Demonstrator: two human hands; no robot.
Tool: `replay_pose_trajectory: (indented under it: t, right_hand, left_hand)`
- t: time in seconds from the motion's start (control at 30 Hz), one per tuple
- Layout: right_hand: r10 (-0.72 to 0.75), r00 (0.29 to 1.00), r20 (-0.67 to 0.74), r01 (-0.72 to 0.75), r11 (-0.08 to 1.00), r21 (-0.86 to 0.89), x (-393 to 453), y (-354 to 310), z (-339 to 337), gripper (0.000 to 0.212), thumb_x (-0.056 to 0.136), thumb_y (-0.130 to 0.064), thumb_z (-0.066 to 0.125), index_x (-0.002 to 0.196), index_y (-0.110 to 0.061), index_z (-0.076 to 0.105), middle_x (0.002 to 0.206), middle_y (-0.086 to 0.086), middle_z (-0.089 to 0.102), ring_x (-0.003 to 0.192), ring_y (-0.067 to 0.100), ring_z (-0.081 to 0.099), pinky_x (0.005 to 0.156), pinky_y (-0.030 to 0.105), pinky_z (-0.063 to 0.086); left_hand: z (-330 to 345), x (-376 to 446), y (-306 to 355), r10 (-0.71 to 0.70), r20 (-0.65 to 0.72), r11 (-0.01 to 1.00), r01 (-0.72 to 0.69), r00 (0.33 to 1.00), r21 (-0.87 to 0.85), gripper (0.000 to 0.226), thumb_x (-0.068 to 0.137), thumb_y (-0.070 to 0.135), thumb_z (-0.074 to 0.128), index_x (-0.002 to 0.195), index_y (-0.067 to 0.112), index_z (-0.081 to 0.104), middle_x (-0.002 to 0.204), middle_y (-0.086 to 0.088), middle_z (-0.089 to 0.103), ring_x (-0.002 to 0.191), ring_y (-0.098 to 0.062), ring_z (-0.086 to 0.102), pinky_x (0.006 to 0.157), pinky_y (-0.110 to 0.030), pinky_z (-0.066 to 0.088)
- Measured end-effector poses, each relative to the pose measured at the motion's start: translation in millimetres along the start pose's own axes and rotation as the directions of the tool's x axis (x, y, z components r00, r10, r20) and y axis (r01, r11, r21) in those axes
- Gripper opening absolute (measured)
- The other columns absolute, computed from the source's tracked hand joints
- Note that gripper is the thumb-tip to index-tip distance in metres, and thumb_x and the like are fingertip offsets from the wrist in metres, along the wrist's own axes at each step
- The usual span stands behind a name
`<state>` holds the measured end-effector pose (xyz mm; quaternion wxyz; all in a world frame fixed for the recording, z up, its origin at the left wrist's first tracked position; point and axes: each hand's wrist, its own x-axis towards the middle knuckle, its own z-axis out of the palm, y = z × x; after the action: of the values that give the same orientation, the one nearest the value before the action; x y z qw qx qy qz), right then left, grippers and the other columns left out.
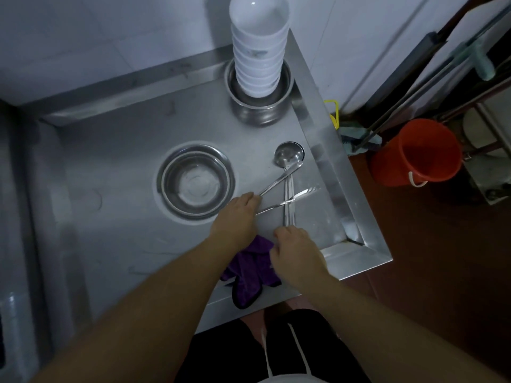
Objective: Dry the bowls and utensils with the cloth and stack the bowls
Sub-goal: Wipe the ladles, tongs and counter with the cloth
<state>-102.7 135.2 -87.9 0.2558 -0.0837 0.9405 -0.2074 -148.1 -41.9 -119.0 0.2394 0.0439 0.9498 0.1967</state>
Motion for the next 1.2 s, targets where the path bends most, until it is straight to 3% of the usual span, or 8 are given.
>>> replay_pose_trajectory:
  t: [0.3, 0.47, 0.6, 0.7, 0.87, 0.93, 1.07, 1.2]
  right_hand:
    - [-0.262, 0.959, 0.106, 0.271, 0.959, -0.079, 0.8, -16.3, 31.0, 0.051, 0.097, -0.034, 0.062, 0.144, -0.016, 0.059, 0.143, 0.006, 0.060, 0.131, 0.030, 0.053, 0.107, 0.045, 0.048]
    - [-0.420, 0.861, 0.286, 0.483, 0.852, -0.203, 10.4, -20.3, 66.8, 0.081, 0.096, -0.064, 0.050, 0.166, -0.029, 0.029, 0.174, -0.005, 0.023, 0.162, 0.025, 0.016, 0.130, 0.046, 0.018]
    - [-0.568, 0.794, 0.218, 0.608, 0.735, -0.299, 14.2, -15.3, 92.4, 0.072, 0.096, -0.057, 0.054, 0.161, -0.028, 0.043, 0.169, -0.004, 0.034, 0.158, 0.026, 0.029, 0.128, 0.049, 0.019]
    - [-0.578, 0.814, 0.057, 0.562, 0.760, -0.327, 17.0, -16.9, 109.4, 0.061, 0.099, -0.041, 0.054, 0.158, -0.026, 0.047, 0.164, 0.002, 0.045, 0.153, 0.031, 0.040, 0.124, 0.055, 0.029]
    - [-0.135, 0.961, -0.240, 0.090, 0.978, -0.191, 12.5, -95.5, 162.9, 0.062, 0.102, -0.035, 0.050, 0.162, -0.022, 0.041, 0.166, 0.006, 0.041, 0.156, 0.036, 0.029, 0.128, 0.058, 0.012]
    - [-0.189, 0.959, -0.212, 0.149, 0.970, -0.191, 6.1, -131.5, 185.7, 0.064, 0.099, -0.031, 0.057, 0.161, -0.022, 0.042, 0.166, 0.006, 0.042, 0.154, 0.038, 0.031, 0.127, 0.060, 0.015]
    - [-0.704, 0.707, 0.066, 0.693, 0.672, -0.260, -13.4, -183.1, 230.3, 0.057, 0.097, -0.033, 0.062, 0.153, -0.028, 0.055, 0.163, -0.003, 0.048, 0.151, 0.033, 0.041, 0.126, 0.057, 0.025]
    - [-0.825, 0.483, 0.295, 0.875, 0.438, -0.206, -3.3, -205.0, 240.3, 0.051, 0.103, -0.040, 0.050, 0.153, -0.033, 0.053, 0.163, -0.009, 0.047, 0.156, 0.023, 0.034, 0.130, 0.047, 0.019]
  left_hand:
    - [-5.4, -62.7, -50.5, -0.204, -0.089, 0.970, 0.189, 0.975, -0.155, 0.059, 0.095, 0.018, 0.064, 0.152, 0.014, 0.050, 0.151, -0.009, 0.053, 0.133, -0.031, 0.052, 0.109, -0.042, 0.045]
    - [1.9, -125.5, -104.7, -0.455, -0.189, 0.886, 0.421, 0.870, -0.195, 0.044, 0.103, 0.017, 0.056, 0.146, 0.010, 0.057, 0.147, -0.012, 0.058, 0.129, -0.034, 0.056, 0.108, -0.045, 0.046]
    - [4.2, -167.8, -146.2, -0.564, -0.233, 0.813, 0.483, 0.792, -0.326, 0.042, 0.104, 0.013, 0.055, 0.146, 0.009, 0.058, 0.146, -0.014, 0.059, 0.129, -0.036, 0.057, 0.109, -0.050, 0.047]
    - [4.5, -191.8, -173.2, -0.574, -0.221, 0.801, 0.483, 0.789, -0.355, 0.042, 0.106, 0.012, 0.052, 0.147, 0.009, 0.056, 0.146, -0.014, 0.058, 0.131, -0.036, 0.055, 0.110, -0.050, 0.046]
    - [0.5, -219.1, -211.9, -0.596, -0.263, 0.786, 0.486, 0.758, -0.382, 0.040, 0.108, 0.015, 0.048, 0.148, 0.011, 0.055, 0.146, -0.010, 0.059, 0.131, -0.031, 0.055, 0.110, -0.046, 0.045]
    - [-2.2, -225.0, -225.6, -0.596, -0.284, 0.785, 0.471, 0.751, -0.402, 0.040, 0.109, 0.015, 0.047, 0.147, 0.011, 0.055, 0.146, -0.010, 0.060, 0.131, -0.030, 0.055, 0.111, -0.045, 0.044]
    - [-12.3, -231.1, -250.1, -0.575, -0.317, 0.797, 0.428, 0.754, -0.427, 0.039, 0.110, 0.015, 0.045, 0.147, 0.009, 0.054, 0.143, -0.012, 0.061, 0.130, -0.029, 0.055, 0.114, -0.043, 0.043]
    - [-27.9, -235.2, -268.3, -0.553, -0.355, 0.822, 0.422, 0.754, -0.384, 0.038, 0.111, 0.018, 0.044, 0.147, 0.011, 0.054, 0.139, -0.010, 0.062, 0.127, -0.027, 0.056, 0.111, -0.041, 0.045]
